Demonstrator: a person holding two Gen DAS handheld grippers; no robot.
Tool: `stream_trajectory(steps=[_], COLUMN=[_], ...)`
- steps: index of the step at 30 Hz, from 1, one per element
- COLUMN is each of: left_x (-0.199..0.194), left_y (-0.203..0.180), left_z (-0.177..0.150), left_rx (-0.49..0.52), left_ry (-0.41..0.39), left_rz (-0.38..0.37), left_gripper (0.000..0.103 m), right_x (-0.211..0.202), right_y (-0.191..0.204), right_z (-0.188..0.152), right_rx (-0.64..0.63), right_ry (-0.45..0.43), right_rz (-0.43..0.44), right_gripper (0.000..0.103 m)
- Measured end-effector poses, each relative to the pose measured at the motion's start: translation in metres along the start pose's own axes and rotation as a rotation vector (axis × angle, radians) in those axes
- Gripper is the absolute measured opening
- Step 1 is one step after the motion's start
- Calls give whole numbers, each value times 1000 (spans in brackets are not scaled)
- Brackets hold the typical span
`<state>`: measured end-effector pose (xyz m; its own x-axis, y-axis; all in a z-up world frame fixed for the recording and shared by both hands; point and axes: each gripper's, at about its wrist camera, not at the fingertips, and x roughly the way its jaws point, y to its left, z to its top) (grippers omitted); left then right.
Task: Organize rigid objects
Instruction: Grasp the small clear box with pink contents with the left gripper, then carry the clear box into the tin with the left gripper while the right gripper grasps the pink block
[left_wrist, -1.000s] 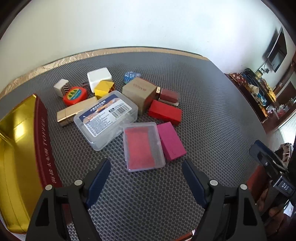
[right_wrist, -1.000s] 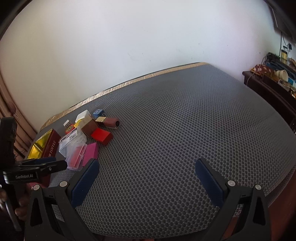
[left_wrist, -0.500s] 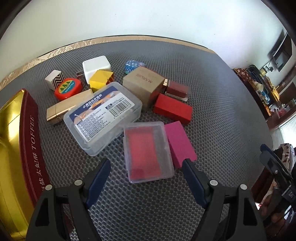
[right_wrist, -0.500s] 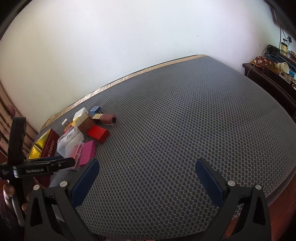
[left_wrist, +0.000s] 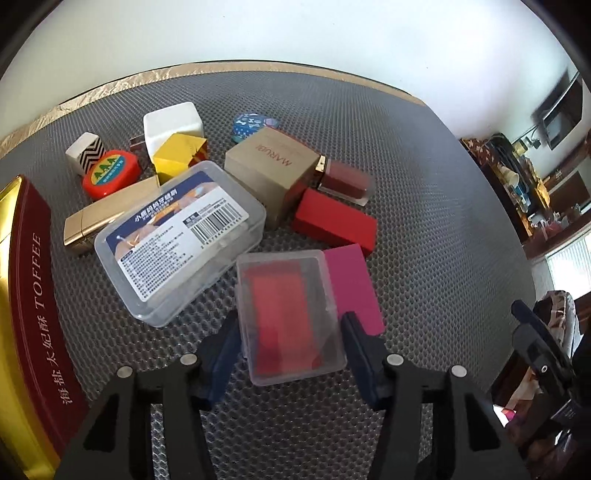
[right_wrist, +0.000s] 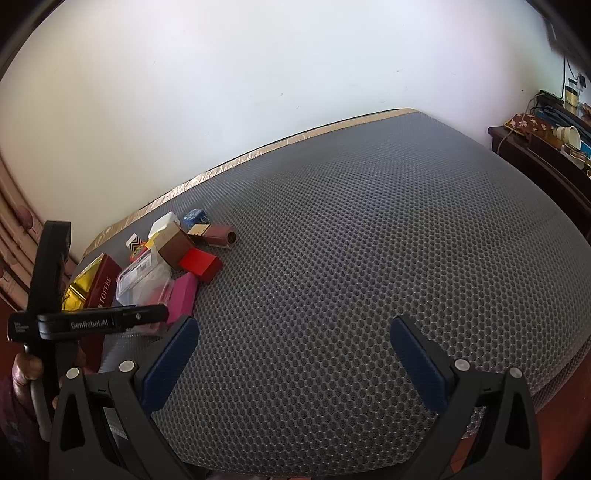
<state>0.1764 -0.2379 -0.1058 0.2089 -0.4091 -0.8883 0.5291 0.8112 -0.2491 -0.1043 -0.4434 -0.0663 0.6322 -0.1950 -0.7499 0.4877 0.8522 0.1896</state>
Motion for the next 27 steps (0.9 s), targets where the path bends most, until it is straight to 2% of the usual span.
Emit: stream_trajectory(steps=[4,6,8,13,19,20,27], left_x=[-5,-12,-22,-48,-87,-88,-143], left_y=[4,1,-3,-4,2,-11,5], left_z=[-14,-26,-38,-58,-83,-81,-85], left_rx=[-11,-35,-46,-73,-101,-106,-161], left_ry=[-38,-44,-63,-94,-133,-140,-215], left_rz=[13,-10,4,-23,-8,-4,-17], left_gripper=[54,54,54,54,54,54,54], right_x=[4,6,7,12,24,27,55], right_y=[2,3,6,22,57,62,108], right_z=[-2,-2,-3,-7,-11,-10,5], right_rx=[-4,-12,-21,-84,-185,-200,-262], right_ry=[14,22,26,45,96,102,138], right_rz=[7,10,15,30,70,83,139], right_gripper=[103,103,103,103,103,103,103])
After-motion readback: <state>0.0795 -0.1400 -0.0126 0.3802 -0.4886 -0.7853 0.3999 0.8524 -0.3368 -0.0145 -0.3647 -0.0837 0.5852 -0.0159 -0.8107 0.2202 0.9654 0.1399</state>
